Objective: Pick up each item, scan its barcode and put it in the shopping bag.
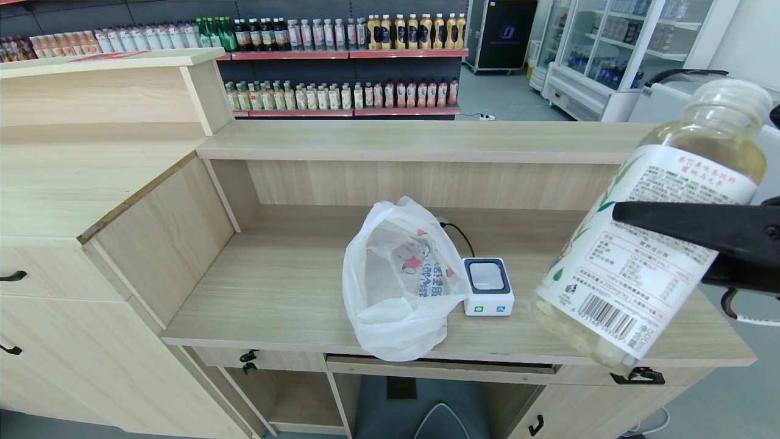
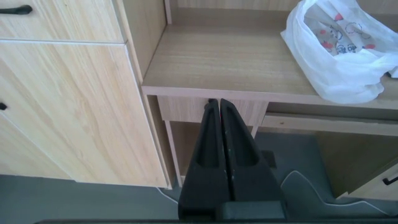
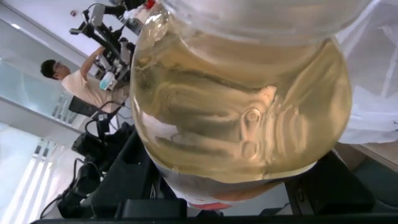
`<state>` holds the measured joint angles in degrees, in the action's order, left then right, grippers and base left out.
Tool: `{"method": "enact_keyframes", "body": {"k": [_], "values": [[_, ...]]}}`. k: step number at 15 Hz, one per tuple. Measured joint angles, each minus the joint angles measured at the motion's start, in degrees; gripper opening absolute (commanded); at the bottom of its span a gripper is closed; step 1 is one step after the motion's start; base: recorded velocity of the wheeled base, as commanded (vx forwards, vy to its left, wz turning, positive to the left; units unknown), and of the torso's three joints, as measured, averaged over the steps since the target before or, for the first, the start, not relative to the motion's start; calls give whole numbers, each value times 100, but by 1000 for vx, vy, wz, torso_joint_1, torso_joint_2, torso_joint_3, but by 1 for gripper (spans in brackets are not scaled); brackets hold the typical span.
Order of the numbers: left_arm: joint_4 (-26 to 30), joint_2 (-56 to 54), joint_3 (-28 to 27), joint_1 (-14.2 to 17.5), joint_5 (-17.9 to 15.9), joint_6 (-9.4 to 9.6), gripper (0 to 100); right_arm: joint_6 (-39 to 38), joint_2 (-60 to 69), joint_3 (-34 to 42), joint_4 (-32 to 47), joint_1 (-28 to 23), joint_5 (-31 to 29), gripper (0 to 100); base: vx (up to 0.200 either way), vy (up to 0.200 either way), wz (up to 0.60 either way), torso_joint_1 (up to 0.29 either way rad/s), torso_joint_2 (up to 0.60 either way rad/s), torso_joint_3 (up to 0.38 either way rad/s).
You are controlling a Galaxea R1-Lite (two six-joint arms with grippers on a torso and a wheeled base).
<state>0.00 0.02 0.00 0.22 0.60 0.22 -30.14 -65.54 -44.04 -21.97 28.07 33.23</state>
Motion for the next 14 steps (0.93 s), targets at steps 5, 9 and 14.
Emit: {"method": "enact_keyframes", "body": {"k": [5, 9, 14], "values": [[0, 0, 0, 2, 0, 0, 0, 824, -190, 26, 71, -162, -1022, 0, 0, 0, 0, 0, 0, 0], [0, 0, 0, 0, 0, 2, 0, 2612, -684, 30, 11, -1159, -1738, 0, 0, 0, 0, 0, 0, 0], [0, 0, 0, 2, 0, 0, 0, 4746, -1250, 293, -532, -2684, -2423, 0, 0, 0, 0, 0, 0, 0]]}}
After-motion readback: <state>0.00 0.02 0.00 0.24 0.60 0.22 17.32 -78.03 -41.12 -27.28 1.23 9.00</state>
